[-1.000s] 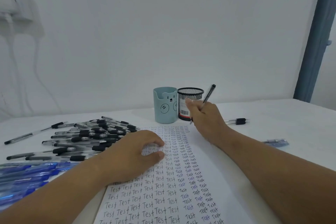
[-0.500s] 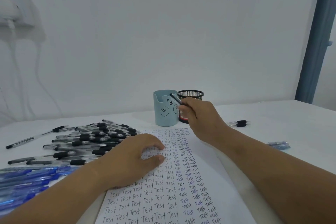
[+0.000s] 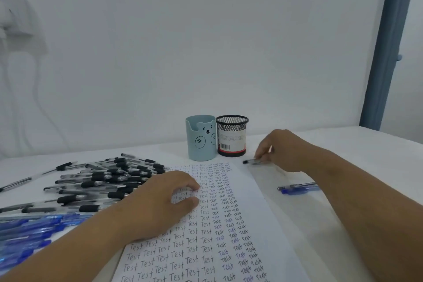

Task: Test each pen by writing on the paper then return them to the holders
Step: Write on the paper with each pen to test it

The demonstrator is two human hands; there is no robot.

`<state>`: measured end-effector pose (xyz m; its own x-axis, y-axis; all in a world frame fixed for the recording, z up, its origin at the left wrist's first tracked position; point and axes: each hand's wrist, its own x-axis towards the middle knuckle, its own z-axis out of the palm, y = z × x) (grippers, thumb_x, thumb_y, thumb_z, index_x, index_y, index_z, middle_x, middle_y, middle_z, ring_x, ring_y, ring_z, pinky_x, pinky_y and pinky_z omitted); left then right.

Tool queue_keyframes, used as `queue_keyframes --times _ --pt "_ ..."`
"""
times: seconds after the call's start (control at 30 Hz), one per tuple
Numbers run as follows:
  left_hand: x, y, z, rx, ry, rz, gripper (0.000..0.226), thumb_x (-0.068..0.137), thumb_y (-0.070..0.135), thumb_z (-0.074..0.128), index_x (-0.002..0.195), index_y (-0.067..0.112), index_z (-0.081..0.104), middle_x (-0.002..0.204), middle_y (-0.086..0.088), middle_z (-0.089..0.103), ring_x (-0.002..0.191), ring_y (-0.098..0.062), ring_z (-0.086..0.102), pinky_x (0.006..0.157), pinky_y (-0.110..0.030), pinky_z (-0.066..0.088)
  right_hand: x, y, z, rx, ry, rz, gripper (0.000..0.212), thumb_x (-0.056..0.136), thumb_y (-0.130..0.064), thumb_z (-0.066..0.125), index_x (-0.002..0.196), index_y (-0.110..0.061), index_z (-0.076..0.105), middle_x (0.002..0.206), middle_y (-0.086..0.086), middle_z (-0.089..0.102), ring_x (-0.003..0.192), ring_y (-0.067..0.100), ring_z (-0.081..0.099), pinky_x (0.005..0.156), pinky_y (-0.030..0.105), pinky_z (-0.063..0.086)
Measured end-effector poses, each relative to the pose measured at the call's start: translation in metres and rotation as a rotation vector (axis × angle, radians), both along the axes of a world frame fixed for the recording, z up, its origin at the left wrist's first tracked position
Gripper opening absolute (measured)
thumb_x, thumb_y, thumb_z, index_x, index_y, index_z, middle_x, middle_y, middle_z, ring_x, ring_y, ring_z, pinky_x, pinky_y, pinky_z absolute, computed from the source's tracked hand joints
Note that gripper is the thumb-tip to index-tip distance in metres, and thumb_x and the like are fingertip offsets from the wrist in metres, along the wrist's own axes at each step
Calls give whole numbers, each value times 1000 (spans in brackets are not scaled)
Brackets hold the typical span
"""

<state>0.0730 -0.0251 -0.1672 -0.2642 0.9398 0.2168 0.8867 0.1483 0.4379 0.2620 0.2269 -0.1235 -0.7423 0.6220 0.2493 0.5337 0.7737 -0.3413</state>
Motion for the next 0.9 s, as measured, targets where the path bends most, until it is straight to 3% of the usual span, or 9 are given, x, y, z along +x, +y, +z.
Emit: queue_keyframes --times 0.07,0.23,0.33,0.43,0.57,0.7,0.77,0.83,0.9 --pt "0 0 0 -1 -3 2 28 96 50 58 124 46 58 126 41 47 118 25 37 98 -6 27 10 6 0 -46 -61 -40 18 89 -3 69 93 -17 80 83 -5 70 69 4 57 58 4 40" --pt "1 -1 1 -2 -11 2 29 96 50 58 124 45 59 126 40 47 118 25 37 96 -3 26 11 12 -3 -36 -67 -99 34 83 2 64 77 -30 74 78 -8 72 85 18 69 81 30 57" --pt "2 -2 1 1 -7 -1 30 96 50 57 126 45 58 126 41 47 117 26 36 92 0 26 7 16 -6 27 -103 -156 41 83 0 58 71 -37 71 81 -12 71 88 18 69 84 32 56" --pt "4 -3 2 7 -10 8 29 96 49 59 124 45 60 124 42 47 115 29 35 93 1 25 3 7 -5 99 -156 -188 40 85 0 55 87 -35 72 99 -11 70 97 17 66 88 29 50" --pt "8 -11 8 69 -40 54 23 95 47 61 118 46 63 118 41 50 107 27 40 104 -16 30 -12 -28 -2 141 -91 -22 43 86 1 52 108 -31 70 114 -11 64 108 12 58 98 30 45" --pt "10 -19 27 218 -64 176 18 96 34 65 111 41 68 112 32 57 100 12 56 103 -25 42 -35 -85 -7 70 20 354 16 96 -27 64 109 -33 70 101 -23 60 89 -6 53 82 20 46" --pt "2 -29 42 299 -35 226 14 94 25 69 100 38 72 102 24 67 84 10 63 85 -15 51 -42 -110 -10 33 -18 487 23 94 -45 64 114 -35 69 102 -24 60 91 -7 53 75 12 42" --pt "-11 -46 58 258 18 273 14 92 22 70 91 35 75 93 14 72 79 5 64 67 -8 48 -49 -124 -16 47 -102 570 36 91 -59 61 120 -39 65 113 -21 59 100 -4 52 86 17 44" --pt "-23 -67 70 94 61 289 15 89 21 70 90 36 75 92 14 73 78 1 63 64 -6 45 -52 -128 -20 58 -159 592 42 88 -67 58 122 -42 61 119 -21 56 109 -1 51 98 29 45"
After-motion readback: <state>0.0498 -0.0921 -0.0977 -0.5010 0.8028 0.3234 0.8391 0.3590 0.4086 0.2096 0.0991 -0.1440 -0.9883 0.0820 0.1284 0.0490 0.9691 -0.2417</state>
